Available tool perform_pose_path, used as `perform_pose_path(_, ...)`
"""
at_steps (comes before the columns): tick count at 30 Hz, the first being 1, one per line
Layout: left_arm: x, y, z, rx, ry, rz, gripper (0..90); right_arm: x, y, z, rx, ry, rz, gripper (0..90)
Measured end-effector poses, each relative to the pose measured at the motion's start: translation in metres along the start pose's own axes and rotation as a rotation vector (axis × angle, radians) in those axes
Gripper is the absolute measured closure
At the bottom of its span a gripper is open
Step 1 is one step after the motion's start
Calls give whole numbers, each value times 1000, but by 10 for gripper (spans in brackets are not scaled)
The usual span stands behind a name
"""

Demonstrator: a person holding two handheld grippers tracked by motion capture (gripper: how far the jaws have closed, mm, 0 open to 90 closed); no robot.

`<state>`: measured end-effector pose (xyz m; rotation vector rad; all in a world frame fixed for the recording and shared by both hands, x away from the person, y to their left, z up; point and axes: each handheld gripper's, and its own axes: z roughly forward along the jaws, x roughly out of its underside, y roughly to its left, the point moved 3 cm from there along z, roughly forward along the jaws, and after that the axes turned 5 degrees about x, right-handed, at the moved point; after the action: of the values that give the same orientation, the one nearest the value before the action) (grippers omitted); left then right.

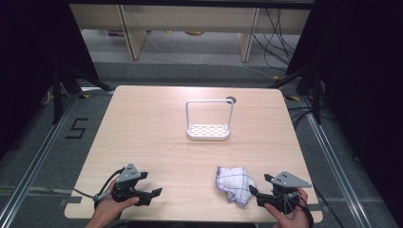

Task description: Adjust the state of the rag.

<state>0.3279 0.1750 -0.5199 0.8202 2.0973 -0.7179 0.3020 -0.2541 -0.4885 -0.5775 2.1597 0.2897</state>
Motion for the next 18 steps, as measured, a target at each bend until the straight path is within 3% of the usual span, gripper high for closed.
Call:
perform_pose_path(5, 0, 0, 2, -4, 21, 9, 155, -6, 14, -2, -43, -19, -21, 315)
perform_pose_path(9, -1, 0, 2, -7, 26, 13, 155, -12, 26, -4, -69, -33, -80, 324)
perform_pose_path(11, -1, 0, 3, -19, 14, 3, 156, -14, 36, -5, -87, -18, -79, 335)
perform_pose_path(12, -1, 1, 2, -22, 26, 12, 157, -15, 40, -3, -96, -21, -115, 346)
perform_pose_path(14, -1, 2, 2, -19, 19, -3, 156, -16, 48, -2, -113, -7, -127, 358)
perform_pose_path(15, -1, 4, 0, -15, 42, 11, 157, -17, 51, 0, -121, -8, -147, 362)
perform_pose_path(18, -1, 2, 2, -15, 24, -2, 159, -18, 59, 5, -126, 10, -161, 366)
